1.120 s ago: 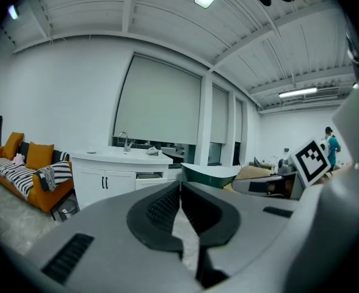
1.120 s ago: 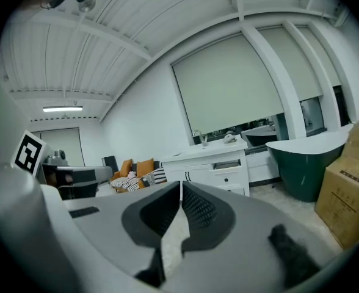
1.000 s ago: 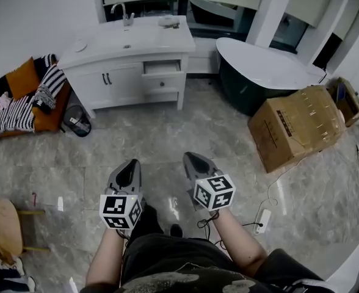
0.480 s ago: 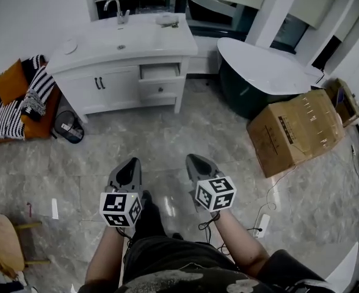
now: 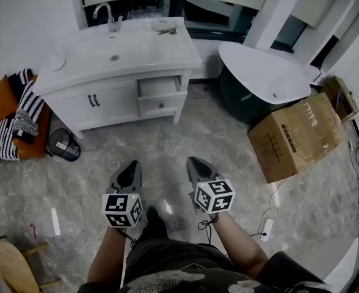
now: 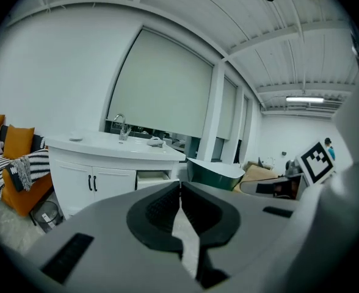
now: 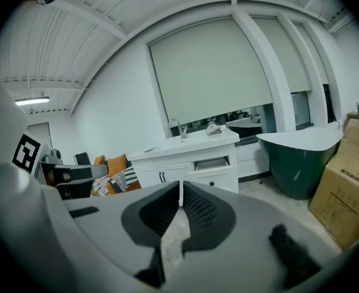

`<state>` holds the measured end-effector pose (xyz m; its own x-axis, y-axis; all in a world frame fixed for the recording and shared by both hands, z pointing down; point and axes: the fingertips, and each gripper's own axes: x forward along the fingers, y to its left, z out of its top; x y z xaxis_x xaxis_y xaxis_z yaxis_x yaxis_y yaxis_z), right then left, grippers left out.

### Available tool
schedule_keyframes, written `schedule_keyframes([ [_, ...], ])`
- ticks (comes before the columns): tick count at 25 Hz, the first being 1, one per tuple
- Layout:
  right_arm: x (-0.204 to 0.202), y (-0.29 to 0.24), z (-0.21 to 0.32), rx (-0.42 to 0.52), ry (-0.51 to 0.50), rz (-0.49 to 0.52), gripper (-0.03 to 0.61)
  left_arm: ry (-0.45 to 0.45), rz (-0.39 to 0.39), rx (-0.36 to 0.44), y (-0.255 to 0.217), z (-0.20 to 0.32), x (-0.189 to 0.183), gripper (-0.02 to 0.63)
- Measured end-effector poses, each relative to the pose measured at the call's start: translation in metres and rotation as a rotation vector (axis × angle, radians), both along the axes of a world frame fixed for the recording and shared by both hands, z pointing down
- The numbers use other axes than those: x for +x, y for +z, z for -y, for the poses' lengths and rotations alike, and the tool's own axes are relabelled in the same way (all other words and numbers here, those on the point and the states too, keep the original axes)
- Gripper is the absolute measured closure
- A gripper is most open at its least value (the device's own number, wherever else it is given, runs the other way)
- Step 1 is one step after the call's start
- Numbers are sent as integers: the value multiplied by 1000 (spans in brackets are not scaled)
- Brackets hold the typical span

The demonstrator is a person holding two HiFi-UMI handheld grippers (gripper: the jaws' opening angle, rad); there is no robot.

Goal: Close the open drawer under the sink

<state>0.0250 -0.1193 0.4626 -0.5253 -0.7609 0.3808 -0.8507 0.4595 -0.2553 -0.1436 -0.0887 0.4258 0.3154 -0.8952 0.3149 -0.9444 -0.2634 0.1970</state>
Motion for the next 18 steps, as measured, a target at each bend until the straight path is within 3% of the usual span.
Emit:
schedule_keyframes([
  [12, -60, 2, 84, -2, 74, -42, 548, 42, -30, -41, 16, 80, -72, 594],
  [18, -57, 14, 102, -27, 102, -79, 548, 25, -74, -59, 24, 106, -88, 594],
])
